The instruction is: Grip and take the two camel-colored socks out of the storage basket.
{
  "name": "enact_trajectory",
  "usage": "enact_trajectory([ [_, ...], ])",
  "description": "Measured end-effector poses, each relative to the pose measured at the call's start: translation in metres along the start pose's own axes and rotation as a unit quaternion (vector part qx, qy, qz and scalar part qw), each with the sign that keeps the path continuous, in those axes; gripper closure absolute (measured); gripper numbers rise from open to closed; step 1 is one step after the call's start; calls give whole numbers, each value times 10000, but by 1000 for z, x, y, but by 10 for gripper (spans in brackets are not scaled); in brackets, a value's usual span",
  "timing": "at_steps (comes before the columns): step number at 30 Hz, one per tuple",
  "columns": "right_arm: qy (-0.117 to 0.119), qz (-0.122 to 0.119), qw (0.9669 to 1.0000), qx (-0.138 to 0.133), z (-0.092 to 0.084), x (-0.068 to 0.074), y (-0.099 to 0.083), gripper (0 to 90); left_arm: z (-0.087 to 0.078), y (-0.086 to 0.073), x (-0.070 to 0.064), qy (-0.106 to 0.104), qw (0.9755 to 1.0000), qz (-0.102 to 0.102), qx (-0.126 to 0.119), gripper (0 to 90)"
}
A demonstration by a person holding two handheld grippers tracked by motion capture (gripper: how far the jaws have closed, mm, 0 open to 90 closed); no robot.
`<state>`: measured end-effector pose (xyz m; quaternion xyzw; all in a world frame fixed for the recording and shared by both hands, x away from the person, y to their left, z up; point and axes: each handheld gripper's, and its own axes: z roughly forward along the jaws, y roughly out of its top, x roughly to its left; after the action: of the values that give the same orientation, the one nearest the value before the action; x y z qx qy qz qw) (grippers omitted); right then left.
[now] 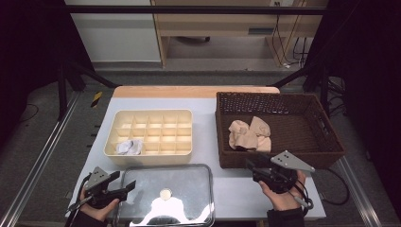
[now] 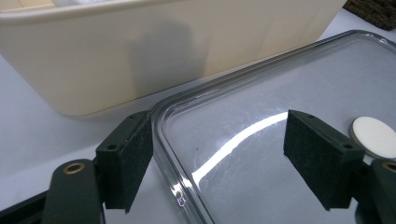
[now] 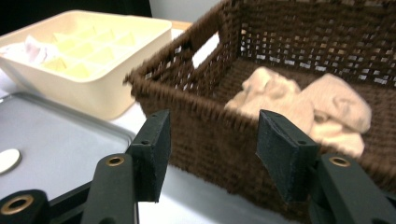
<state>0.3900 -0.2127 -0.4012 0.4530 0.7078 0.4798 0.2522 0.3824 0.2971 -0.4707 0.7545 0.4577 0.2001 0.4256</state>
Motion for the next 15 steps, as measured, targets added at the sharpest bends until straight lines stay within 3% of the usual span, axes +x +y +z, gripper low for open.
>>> enact_trajectory([
  [15, -72, -3, 9999, -116, 16, -13, 54, 463, 0, 0, 3, 116, 9999, -71, -7, 240],
])
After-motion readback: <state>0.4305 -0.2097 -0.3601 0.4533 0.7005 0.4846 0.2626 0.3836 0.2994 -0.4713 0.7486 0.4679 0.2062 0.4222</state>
